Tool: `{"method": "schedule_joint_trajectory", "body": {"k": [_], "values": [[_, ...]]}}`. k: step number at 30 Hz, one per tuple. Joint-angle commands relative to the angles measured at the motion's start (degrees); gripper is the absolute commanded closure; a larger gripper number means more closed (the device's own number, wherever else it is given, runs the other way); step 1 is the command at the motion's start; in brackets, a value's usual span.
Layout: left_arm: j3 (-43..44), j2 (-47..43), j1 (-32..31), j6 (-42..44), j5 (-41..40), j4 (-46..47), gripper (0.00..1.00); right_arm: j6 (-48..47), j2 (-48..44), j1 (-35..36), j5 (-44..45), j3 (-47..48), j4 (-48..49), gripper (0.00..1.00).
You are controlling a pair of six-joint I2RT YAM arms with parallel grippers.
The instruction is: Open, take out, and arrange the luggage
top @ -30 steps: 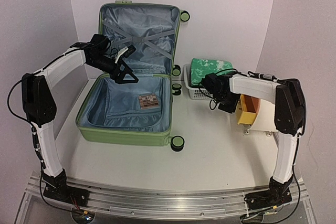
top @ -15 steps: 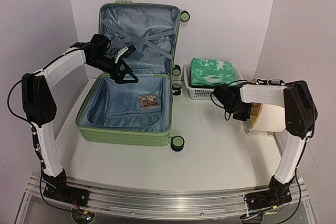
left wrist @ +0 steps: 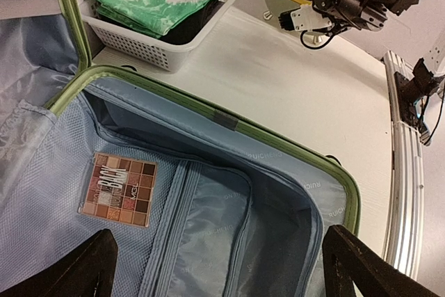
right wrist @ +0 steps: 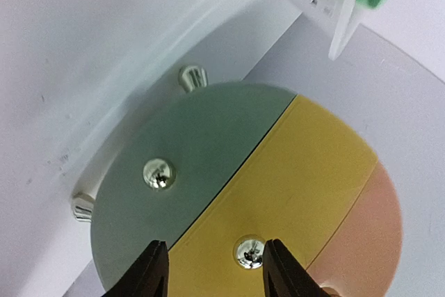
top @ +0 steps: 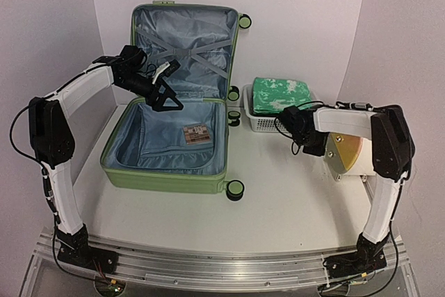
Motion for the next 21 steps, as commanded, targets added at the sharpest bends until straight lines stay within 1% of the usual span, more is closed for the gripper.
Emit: {"method": "schedule_joint_trajectory", "body": {"k": [1,4,8,14,18,21], "values": [[-0.05,-1.93,0.28,0.91,0.38,-1.16,0.0,-2.25,3.56,1.57,0.52,-0.96,3.21,0.42],[-0.53,-2.08,0.26,1.68,-0.07,-1.67,0.0,-6.32,3.94,0.44,2.01,-4.35,8.98,0.41],[-0.67,-2.03,0.2,1.94,-0.36,-1.84,0.0,-7.36,5.96,-2.42,4.57,-3.79,12.21,0.43],[-0.47,-1.62,0.28,1.61,-0.26,-1.77,0.0,-11.2,7.63,-4.04,4.94,-6.28,17.76,0.46],[-0.24,-1.42,0.26,1.69,-0.49,-2.13,0.0,-12.74,7.56,-4.7,4.68,-6.11,19.29,0.5],[-0.23,-1.27,0.24,1.64,-0.7,-2.08,0.0,-13.33,6.71,-4.98,3.73,-8.27,19.9,0.51]]}}
